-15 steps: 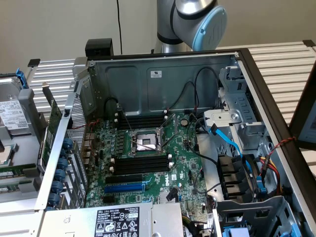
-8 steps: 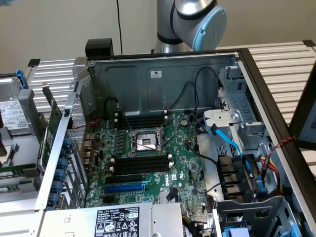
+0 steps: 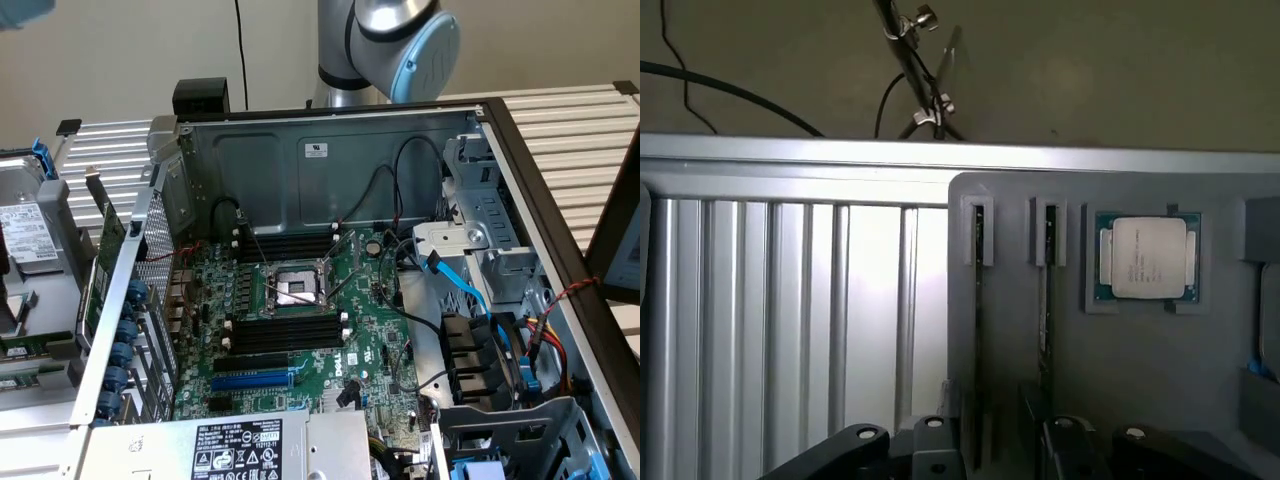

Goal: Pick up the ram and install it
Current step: 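Pick up the ram and move it above insertion slot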

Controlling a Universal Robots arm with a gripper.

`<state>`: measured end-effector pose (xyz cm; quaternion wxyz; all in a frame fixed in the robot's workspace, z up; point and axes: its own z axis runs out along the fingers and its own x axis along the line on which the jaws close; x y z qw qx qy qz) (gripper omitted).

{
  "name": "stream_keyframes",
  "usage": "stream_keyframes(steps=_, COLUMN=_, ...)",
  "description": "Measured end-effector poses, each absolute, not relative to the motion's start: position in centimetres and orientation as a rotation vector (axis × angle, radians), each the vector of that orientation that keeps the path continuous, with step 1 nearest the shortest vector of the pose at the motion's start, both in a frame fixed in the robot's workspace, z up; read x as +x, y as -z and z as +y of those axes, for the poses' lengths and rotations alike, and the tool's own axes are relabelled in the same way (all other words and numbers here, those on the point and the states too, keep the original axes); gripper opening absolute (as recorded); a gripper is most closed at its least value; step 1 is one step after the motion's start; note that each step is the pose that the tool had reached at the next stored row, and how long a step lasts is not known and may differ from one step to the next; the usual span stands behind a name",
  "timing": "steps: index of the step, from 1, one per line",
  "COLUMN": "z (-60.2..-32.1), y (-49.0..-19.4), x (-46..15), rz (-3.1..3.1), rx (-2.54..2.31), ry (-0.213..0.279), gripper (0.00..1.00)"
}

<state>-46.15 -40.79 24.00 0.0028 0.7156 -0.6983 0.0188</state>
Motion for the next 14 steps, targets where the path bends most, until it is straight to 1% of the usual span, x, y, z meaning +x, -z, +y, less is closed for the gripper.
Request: stream_keyframes(steps=14, z=-41.2, y=-21.5, x=-46.0, rz=-2.194, rx=2.244, ry=-0.062, gripper=0.36)
